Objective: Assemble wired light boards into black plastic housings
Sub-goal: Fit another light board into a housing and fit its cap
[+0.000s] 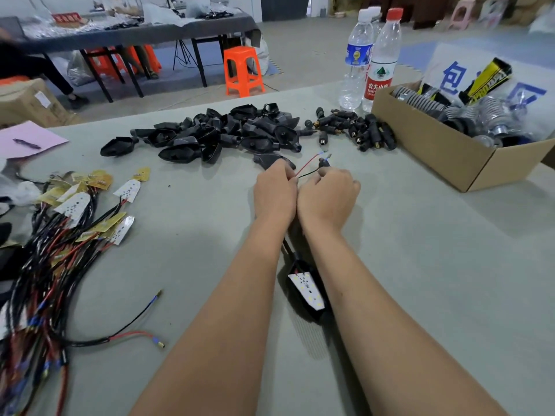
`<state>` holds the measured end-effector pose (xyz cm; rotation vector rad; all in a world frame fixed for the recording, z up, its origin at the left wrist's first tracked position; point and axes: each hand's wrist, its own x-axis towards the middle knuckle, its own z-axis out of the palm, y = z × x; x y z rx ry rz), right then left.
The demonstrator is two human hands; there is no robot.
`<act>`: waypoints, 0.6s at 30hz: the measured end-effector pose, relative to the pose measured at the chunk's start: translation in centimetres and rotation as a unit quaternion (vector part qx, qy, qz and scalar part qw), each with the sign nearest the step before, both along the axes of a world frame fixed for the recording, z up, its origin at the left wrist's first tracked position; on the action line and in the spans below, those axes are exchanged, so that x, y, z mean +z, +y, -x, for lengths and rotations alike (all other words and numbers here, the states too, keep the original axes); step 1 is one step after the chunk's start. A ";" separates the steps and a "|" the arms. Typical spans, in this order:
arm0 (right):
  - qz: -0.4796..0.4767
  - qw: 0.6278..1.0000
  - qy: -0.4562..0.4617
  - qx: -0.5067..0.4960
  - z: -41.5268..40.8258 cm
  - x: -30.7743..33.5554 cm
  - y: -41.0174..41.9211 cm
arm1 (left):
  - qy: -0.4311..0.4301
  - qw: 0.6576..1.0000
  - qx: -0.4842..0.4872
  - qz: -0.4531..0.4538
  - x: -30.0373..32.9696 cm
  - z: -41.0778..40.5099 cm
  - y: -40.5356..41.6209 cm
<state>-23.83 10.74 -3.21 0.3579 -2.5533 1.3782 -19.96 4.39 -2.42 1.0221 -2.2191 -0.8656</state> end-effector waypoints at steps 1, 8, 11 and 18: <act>0.030 0.999 -0.013 -0.005 -1.1 0.1 0.1 | 0.025 0.999 -0.012 -0.025 0.2 -0.6 0.0; 0.186 0.978 -0.082 0.044 -6.3 0.3 0.2 | 0.134 0.970 -0.041 -0.197 0.3 -8.4 -0.5; 0.213 0.966 -0.125 0.075 -6.3 0.4 0.3 | 0.126 0.976 -0.013 -0.176 0.2 -11.5 -1.2; 0.307 0.902 -0.187 0.238 -6.2 -0.1 0.3 | 0.149 0.987 0.003 -0.064 -0.7 -14.1 -0.6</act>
